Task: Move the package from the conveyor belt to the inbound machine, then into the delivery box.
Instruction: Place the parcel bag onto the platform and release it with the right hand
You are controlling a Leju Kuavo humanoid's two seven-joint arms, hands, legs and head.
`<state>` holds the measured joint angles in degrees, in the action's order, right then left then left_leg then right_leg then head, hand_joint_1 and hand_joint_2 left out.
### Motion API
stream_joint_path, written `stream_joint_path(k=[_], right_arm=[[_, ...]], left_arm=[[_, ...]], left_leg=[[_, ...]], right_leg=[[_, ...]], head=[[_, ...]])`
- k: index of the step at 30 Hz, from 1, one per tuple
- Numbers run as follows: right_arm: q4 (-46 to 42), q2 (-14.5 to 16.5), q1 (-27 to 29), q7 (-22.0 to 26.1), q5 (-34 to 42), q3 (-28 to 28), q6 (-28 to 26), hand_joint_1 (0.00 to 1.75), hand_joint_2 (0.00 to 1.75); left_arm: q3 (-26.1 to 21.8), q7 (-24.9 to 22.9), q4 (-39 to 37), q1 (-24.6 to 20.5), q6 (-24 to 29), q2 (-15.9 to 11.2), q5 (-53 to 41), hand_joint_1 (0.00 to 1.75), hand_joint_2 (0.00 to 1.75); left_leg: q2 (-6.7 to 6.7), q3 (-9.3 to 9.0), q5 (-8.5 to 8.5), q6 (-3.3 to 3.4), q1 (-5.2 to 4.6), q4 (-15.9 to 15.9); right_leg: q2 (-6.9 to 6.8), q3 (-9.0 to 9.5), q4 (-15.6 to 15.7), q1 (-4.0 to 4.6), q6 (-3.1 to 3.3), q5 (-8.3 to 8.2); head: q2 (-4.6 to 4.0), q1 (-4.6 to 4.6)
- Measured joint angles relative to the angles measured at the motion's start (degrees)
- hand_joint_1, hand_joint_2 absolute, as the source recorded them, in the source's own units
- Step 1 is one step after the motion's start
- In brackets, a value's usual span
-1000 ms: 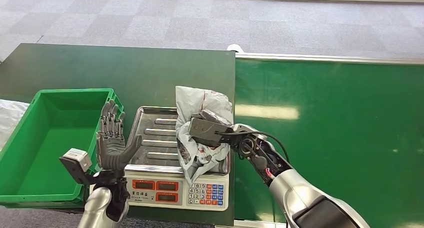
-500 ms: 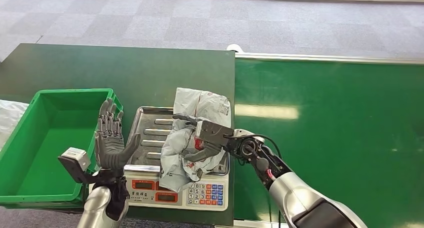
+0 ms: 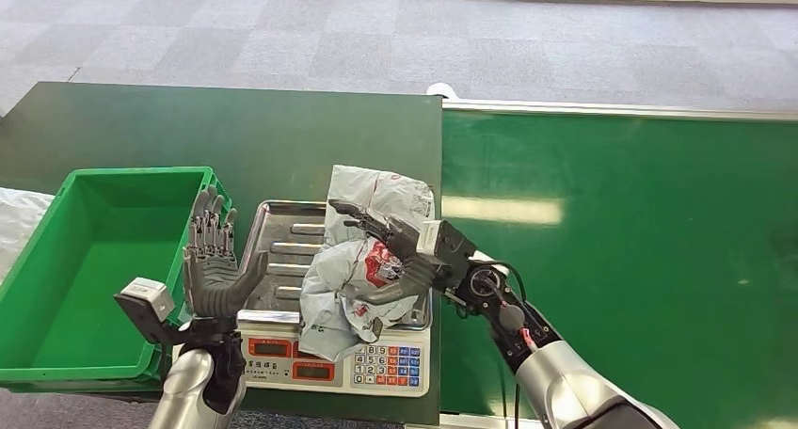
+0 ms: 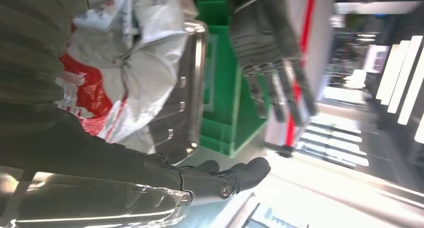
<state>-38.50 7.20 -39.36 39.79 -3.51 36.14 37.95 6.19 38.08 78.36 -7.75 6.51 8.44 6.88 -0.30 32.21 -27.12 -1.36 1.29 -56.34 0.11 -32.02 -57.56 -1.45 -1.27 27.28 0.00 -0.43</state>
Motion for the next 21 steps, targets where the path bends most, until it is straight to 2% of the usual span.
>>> stream_joint_path(k=[5, 10, 21], right_arm=[[-7.0, -0.5, 3.5, 0.0, 5.5, -4.6, 2.6, 0.0, 1.75], [-15.0, -0.6, 7.0, 0.0, 7.2, -9.4, 3.3, 0.0, 1.75], [-21.1, -0.7, 9.6, 0.0, 7.2, -12.3, 3.3, 0.0, 1.75]], left_arm=[[-0.1, 0.3, 0.0, 0.2, 0.0, 0.0, 0.0, 0.0, 1.75], [-0.1, 0.3, 0.0, 0.2, -0.4, 0.0, 0.0, 0.0, 1.75], [-0.5, 0.2, 0.0, 0.2, -0.5, 0.0, 0.0, 0.0, 1.75]], left_leg=[[0.0, 0.01, 0.0, 0.0, 0.0, 0.0], [0.0, 0.01, 0.0, 0.0, 0.0, 0.0], [0.0, 0.0, 0.0, 0.0, 0.0, 0.0]], right_leg=[[0.0, 0.0, 0.0, 0.0, 0.0, 0.0], [0.0, 0.0, 0.0, 0.0, 0.0, 0.0], [0.0, 0.0, 0.0, 0.0, 0.0, 0.0]], head=[[0.0, 0.02], [0.0, 0.01], [0.0, 0.0]])
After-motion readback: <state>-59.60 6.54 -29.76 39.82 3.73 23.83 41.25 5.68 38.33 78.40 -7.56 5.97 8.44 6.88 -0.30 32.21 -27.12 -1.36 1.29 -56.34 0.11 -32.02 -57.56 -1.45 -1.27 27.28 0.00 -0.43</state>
